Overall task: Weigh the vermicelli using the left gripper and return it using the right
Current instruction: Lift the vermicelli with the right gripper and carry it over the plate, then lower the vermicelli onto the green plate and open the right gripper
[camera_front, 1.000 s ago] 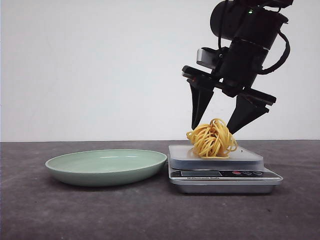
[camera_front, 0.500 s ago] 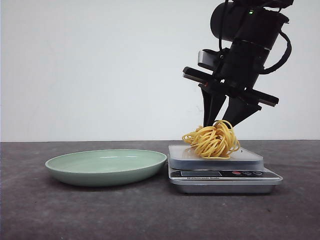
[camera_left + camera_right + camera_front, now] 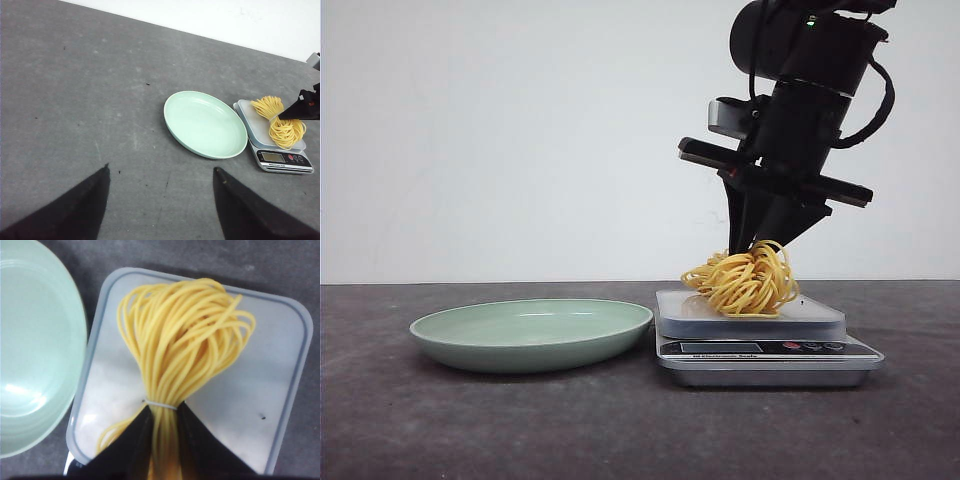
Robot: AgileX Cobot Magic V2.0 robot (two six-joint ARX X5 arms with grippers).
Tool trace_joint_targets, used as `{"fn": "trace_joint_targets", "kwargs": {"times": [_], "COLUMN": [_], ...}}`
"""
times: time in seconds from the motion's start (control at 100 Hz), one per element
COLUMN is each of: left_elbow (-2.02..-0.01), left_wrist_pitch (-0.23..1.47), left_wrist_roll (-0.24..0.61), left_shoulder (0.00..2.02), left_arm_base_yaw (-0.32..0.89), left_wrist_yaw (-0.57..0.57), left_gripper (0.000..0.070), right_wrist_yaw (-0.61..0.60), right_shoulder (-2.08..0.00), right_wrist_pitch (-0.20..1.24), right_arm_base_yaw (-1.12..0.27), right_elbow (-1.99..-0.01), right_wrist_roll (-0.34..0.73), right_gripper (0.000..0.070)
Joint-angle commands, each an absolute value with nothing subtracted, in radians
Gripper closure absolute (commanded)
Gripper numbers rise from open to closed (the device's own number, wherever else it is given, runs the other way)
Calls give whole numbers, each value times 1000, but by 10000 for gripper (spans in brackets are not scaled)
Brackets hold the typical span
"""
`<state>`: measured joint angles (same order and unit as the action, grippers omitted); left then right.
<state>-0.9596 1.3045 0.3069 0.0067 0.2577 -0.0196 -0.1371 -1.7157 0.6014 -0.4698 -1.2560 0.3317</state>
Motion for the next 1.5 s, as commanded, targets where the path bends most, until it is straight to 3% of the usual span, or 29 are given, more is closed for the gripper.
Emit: {"fn": "trace_joint_targets", "kwargs": {"times": [0.0, 0.58, 0.92, 1.49], "left_elbow": [-968, -968, -968, -968], "left_wrist_pitch": [1295, 1288, 1287, 1287], "left_wrist_roll": [299, 291, 291, 291], "left_shoulder": [8, 8, 8, 8], "left_arm_base_yaw": [259, 260, 260, 260], "left_wrist_yaw": [-18, -19, -23, -23], "left_gripper": [318, 318, 318, 318], "right_wrist_yaw": [-131, -236, -245, -292], "right_shoulder": [-1710, -1608, -1714, -2005], "right_wrist_pitch": [576, 547, 419, 428], "right_arm_base_yaw": [-476, -624, -719, -720], "right_elbow": [-1296, -1510, -1512, -1512], "right_wrist_roll": [340, 324, 432, 596], "right_gripper": [700, 700, 700, 700]}}
